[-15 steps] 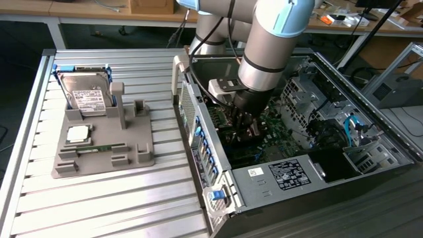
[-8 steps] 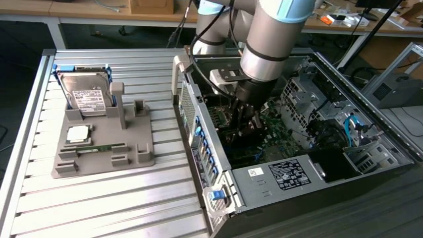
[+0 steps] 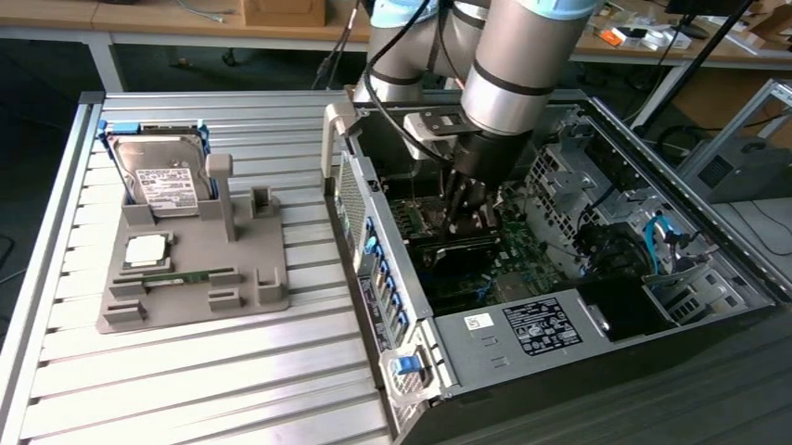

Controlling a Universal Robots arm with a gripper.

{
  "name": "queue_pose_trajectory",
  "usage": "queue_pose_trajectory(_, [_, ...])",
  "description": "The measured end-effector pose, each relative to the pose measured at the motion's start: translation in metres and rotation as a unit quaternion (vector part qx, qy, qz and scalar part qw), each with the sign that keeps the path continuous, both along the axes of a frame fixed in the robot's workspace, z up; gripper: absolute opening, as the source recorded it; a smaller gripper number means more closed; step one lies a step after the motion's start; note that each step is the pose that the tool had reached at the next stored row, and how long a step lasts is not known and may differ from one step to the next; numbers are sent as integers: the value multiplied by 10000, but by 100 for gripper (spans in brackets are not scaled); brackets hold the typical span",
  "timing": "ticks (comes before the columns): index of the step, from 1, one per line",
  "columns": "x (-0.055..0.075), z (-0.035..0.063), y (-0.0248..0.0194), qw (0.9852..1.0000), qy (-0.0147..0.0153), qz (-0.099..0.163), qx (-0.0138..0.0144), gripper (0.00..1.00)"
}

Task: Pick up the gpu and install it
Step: 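Insert the gpu into the slot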

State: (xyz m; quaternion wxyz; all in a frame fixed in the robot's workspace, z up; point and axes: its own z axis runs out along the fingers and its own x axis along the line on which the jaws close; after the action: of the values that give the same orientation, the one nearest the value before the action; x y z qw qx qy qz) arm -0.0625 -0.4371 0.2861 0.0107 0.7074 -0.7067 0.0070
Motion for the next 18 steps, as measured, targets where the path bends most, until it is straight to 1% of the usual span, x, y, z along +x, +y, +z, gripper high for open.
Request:
queue_pose_trajectory(5, [254, -10, -3, 9999, 106, 13, 1, 11])
queue_pose_trajectory(6, [315, -13, -7, 9999, 139, 13, 0, 11])
queue_pose_trajectory(8, [392, -19, -14, 9998, 180, 14, 0, 11])
queue_pose_trajectory(10, [484, -28, -25, 9997, 230, 15, 0, 11])
queue_pose_trajectory(11, [541, -35, -28, 9997, 259, 17, -1, 11])
queue_pose_trajectory(12, [582, -38, -30, 9996, 278, 19, -2, 11])
queue_pose_trajectory(14, [647, -44, -33, 9995, 307, 20, -1, 11])
queue_pose_trajectory(15, [667, -46, -33, 9995, 314, 20, -1, 11])
queue_pose_trajectory(16, [686, -47, -33, 9995, 320, 21, -1, 11])
queue_pose_trajectory(18, [691, -47, -33, 9995, 322, 20, -2, 11])
